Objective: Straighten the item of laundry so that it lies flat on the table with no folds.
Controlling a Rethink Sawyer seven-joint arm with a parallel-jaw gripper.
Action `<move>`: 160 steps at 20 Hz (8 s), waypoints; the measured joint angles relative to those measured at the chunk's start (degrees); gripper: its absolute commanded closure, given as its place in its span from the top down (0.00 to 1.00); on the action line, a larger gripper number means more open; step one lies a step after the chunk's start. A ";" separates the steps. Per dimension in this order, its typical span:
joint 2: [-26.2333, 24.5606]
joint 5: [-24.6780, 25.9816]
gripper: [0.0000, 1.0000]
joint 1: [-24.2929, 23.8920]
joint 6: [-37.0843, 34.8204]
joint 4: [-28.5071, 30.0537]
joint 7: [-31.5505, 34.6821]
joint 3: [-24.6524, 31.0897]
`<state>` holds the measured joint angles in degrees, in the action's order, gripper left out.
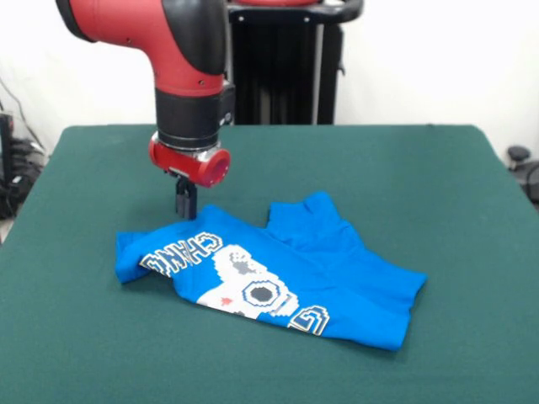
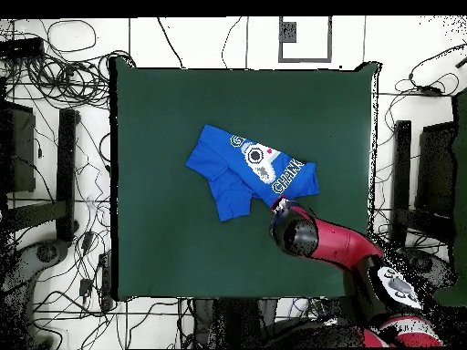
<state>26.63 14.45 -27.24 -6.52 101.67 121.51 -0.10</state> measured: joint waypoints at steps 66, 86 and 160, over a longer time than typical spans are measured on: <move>4.19 -1.51 1.00 -0.57 -9.93 0.51 0.00 0.00; 4.47 -2.90 1.00 0.52 -9.93 1.56 0.00 0.00; 0.56 -3.99 1.00 0.61 -6.54 2.02 0.00 0.00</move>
<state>27.19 10.46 -26.63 -13.05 103.70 121.51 -0.10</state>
